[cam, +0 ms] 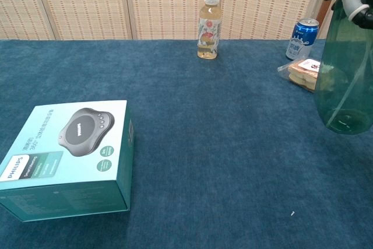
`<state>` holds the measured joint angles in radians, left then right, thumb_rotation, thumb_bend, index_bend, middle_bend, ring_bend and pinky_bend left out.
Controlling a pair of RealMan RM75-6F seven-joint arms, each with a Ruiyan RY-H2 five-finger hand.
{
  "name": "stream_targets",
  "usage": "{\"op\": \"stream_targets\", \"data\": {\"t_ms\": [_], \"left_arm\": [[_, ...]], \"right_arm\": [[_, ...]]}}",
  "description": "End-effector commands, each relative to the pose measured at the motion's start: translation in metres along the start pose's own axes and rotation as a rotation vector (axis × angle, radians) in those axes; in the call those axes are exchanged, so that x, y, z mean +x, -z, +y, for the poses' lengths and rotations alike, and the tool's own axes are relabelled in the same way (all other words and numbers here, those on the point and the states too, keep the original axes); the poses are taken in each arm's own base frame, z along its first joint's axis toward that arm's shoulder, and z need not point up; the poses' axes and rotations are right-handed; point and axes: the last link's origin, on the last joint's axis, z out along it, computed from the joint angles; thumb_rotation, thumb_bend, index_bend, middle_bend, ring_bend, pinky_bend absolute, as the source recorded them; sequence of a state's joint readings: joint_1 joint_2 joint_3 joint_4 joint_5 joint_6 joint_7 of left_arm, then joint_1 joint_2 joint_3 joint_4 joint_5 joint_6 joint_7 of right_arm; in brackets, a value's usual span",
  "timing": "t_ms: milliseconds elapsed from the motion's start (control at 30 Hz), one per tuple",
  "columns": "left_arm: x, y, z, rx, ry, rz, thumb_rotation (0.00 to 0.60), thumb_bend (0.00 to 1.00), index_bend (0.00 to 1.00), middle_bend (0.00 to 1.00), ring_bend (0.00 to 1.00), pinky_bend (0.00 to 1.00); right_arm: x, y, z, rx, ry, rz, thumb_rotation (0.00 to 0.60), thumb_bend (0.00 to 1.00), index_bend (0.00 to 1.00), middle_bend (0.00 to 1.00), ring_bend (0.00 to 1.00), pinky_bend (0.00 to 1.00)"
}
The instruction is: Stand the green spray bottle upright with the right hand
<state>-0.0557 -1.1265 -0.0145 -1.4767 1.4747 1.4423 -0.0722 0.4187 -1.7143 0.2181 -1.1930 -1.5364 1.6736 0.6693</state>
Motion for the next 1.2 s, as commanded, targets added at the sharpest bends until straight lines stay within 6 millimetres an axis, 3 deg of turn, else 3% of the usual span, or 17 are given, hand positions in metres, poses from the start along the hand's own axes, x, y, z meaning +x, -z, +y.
{"op": "stream_targets", "data": {"t_ms": [33, 400, 1200], "left_arm": [[0.0, 0.0, 0.0, 0.0, -0.002, -0.003, 0.6, 0.59, 0.09, 0.0, 0.0, 0.0], [0.003, 0.0, 0.005, 0.006, -0.03, -0.011, 0.6, 0.59, 0.09, 0.0, 0.0, 0.0], [0.001, 0.004, 0.004, 0.019, -0.032, -0.007, 0.6, 0.59, 0.09, 0.0, 0.0, 0.0]], "right_arm": [[-0.001, 0.006, 0.007, 0.023, -0.107, 0.049, 0.6, 0.42, 0.49, 0.62, 0.52, 0.48], [-0.006, 0.014, 0.036, -0.012, -0.233, 0.075, 0.6, 0.41, 0.49, 0.62, 0.52, 0.48], [-0.034, 0.029, 0.052, -0.019, -0.288, -0.018, 0.6, 0.41, 0.49, 0.62, 0.52, 0.48]]}}
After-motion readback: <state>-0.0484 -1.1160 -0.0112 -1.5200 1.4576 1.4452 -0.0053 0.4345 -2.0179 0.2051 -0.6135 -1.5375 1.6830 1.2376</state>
